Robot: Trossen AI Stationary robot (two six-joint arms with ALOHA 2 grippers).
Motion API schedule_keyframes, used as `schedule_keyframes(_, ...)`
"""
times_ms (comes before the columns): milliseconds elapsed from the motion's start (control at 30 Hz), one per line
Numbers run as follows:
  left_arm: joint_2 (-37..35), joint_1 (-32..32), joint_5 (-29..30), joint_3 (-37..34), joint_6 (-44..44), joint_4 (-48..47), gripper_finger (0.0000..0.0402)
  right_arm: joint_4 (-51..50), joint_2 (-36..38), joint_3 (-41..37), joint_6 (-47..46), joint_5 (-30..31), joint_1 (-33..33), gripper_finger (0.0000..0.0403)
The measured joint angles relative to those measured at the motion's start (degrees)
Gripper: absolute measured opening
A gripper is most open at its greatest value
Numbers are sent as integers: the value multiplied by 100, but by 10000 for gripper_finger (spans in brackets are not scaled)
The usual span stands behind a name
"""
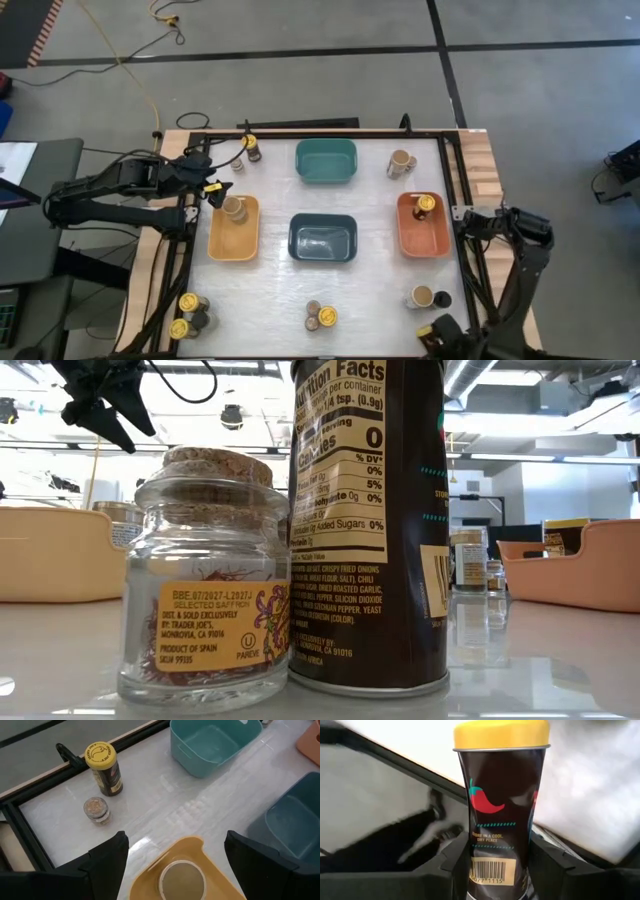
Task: Sort spices by type
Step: Put the yellow seasoning bottle into the orange bin
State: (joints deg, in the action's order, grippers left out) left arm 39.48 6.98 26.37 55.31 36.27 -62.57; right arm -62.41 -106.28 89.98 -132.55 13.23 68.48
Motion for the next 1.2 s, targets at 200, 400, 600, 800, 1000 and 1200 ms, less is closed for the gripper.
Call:
schedule_keyframes(200, 0, 0, -2, 0, 0, 1, 316, -1743, 11, 855, 91, 1313, 20, 183)
schedule_keyframes(400, 0, 0, -2, 0, 0, 2, 316, -2795, 20, 1080, 260, 1879, -321, 182)
schedule_keyframes(600, 0, 0, -2, 0, 0, 7, 316, -2766, 33, 916, 1332, 2685, -990, 182)
schedule_keyframes(800, 0, 0, -2, 0, 37, 4, 316, -2761, 24, 771, 2342, 3114, -1525, 182)
schedule_keyframes(1000, 0, 0, -2, 0, 42, 2, 316, -2026, 17, 85, 2380, 3766, -1665, 183)
schedule_keyframes(1200, 0, 0, -2, 0, -2, 0, 316, -320, 9, -1069, 1923, 3780, -1662, 181)
